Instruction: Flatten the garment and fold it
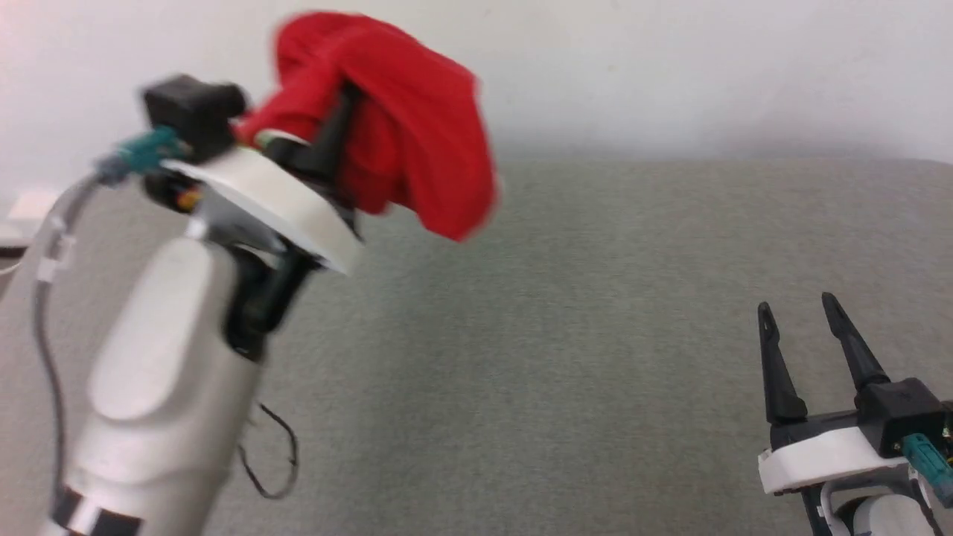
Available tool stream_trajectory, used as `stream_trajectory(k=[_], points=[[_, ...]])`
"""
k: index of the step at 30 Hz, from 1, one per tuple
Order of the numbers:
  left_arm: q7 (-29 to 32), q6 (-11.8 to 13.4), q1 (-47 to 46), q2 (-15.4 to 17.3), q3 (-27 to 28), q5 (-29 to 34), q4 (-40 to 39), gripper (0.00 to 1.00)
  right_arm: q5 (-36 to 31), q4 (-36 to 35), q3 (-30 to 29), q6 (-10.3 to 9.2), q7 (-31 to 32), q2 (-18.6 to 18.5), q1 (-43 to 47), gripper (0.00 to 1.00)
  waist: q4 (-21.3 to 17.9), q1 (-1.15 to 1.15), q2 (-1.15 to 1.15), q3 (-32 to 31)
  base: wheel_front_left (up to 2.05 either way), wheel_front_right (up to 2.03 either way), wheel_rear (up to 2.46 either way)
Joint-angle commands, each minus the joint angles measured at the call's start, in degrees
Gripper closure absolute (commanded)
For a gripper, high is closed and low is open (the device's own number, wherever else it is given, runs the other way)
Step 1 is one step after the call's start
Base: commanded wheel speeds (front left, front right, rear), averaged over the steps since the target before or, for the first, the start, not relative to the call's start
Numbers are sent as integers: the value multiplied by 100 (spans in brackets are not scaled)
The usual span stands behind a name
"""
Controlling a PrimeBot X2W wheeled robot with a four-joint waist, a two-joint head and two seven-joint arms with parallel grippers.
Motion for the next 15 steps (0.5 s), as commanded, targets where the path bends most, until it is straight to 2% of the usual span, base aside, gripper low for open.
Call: stream_trajectory(k=[1,4,9,15], points=[[14,26,134,-129,-100,35,-80,100,61,-45,25,-12,-25,16,55,0,-540,1,0,-116,0,0,0],[34,56,338,-467,-395,17,-156,100,123,-94,104,-12,-25,16,16,0,-883,1,0,27,0,0,0],[-44,30,558,-975,-868,13,172,100,259,-121,160,-12,-25,17,-84,0,-1393,1,0,396,0,0,0],[-86,-27,676,-1138,-1311,115,1312,100,424,-60,174,-12,-26,17,-170,0,-1775,1,0,833,0,0,0]])
